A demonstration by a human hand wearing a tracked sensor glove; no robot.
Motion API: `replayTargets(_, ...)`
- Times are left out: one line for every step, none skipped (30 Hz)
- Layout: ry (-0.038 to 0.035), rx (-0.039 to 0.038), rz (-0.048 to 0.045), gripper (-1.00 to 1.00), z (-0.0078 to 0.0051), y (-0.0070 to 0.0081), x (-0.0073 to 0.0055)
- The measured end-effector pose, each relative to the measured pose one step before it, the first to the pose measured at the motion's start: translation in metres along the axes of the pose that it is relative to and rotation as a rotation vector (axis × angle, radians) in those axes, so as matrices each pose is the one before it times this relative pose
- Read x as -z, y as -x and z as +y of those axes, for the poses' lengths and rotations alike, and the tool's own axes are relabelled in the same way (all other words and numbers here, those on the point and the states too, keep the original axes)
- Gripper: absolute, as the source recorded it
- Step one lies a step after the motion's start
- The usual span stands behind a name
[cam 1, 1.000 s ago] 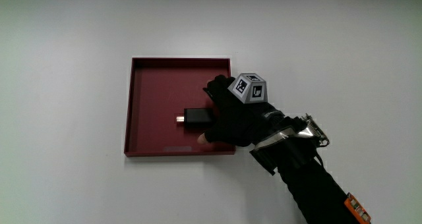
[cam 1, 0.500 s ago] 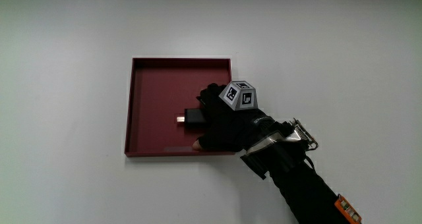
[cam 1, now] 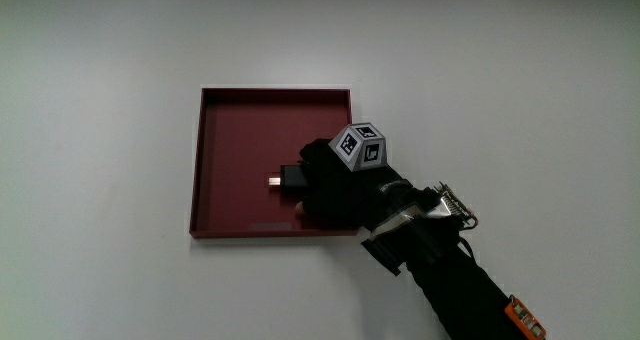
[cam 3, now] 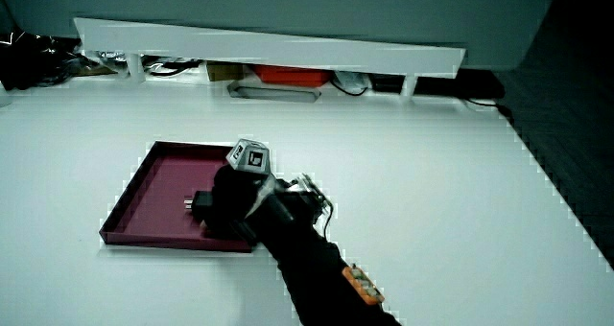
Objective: Pick charger from plate
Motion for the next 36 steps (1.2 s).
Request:
replayTargets(-0.01285,-0.00276,-0.00728,0.47,-0.00007,0.00049,-0.00017)
replayTargets(0.00723,-0.00033,0.00068,0.50,0.00071,-0.00028,0.00087)
replayTargets(0.00125,-0.00374,-0.00023,0.53,0.00007,-0.00028,0.00101)
replayTargets(-0.02175,-0.00837,-0.00472,0.57,-0.00184,0.00120,-0.00107)
replayTargets(-0.01298,0.00033,0.00036,0.60,-0.00085,0.00002,-0.00067)
replayTargets(-0.01973,0.01051,-0.00929,0.63,0.00087,-0.00192,0.00099)
replayTargets(0.00003,-0.00949,0.00253,0.67,-0.00141,0.00102,-0.00093)
replayTargets(-0.00656,-0.00189,0.00624,0.70,-0.00158,0.00138,-0.00127)
replayTargets(0.00382,-0.00475,-0.00382,0.73,0.00178,-0.00161,0.00192)
replayTargets(-0.00076,-0.00611,0.00610,0.77,-0.00154,0.00173,-0.00117)
replayTargets(-0.01012,0.00292,-0.00914,0.80,0.00137,-0.00238,0.00216)
replayTargets(-0.01590,-0.00083,-0.00702,0.83,-0.00170,0.00152,-0.00123)
replayTargets(-0.00459,-0.00424,0.00830,0.87,-0.00049,-0.00018,0.00055)
replayTargets(-0.00393,-0.00894,-0.00178,0.90,0.00032,-0.00077,0.00107)
replayTargets(-0.00747,-0.00641,-0.00950,0.93,-0.00054,0.00067,-0.00031)
replayTargets(0.00195,-0.00155,0.01505,0.97,-0.00095,0.00065,-0.00073)
replayTargets(-0.00316,-0.01398,-0.00618,1.00,-0.00098,0.00122,-0.00025)
replayTargets(-0.00696,0.00699,-0.00968,1.00,0.00023,-0.00034,0.00060)
replayTargets(0.00155,-0.00701,-0.00037,1.00,-0.00131,0.00202,-0.00178)
replayTargets(0.00304,-0.00683,0.00631,1.00,0.00133,-0.00220,0.00185)
replayTargets(0.00345,-0.00077,0.01695,1.00,-0.00115,0.00047,-0.00168)
replayTargets(0.00073,-0.01629,0.01284,1.00,-0.00188,0.00197,-0.00267)
replayTargets(-0.02499,0.00259,-0.00960,1.00,-0.00079,0.00026,-0.00122)
replayTargets(-0.00179,-0.00746,-0.00113,1.00,-0.00125,0.00216,-0.00257)
replayTargets(-0.00505,-0.01117,-0.00488,1.00,-0.00063,0.00153,-0.00193)
replayTargets(-0.00165,-0.01056,0.00238,1.00,-0.00348,0.00592,-0.00551)
replayTargets(-0.00059,-0.01006,0.00338,1.00,-0.00137,0.00298,-0.00241)
replayTargets(0.00093,-0.00924,0.00244,1.00,-0.00143,0.00264,-0.00206)
replayTargets(-0.00782,-0.01356,-0.00930,1.00,-0.00253,0.00396,-0.00370)
replayTargets(-0.00940,-0.01379,-0.00452,1.00,-0.00285,0.00407,-0.00393)
replayTargets(0.00308,-0.01148,0.00410,1.00,-0.00265,0.00379,-0.00340)
replayTargets(-0.00534,-0.01068,0.00609,1.00,-0.00291,0.00368,-0.00382)
replayTargets(0.00115,-0.00922,-0.01063,1.00,-0.00209,0.00243,-0.00236)
replayTargets(-0.00317,-0.00575,-0.00082,1.00,-0.00350,0.00418,-0.00375)
replayTargets(0.00160,-0.00346,-0.00211,1.00,-0.00209,0.00115,-0.00089)
replayTargets(0.00463,-0.01264,-0.01099,1.00,-0.00233,0.00156,-0.00114)
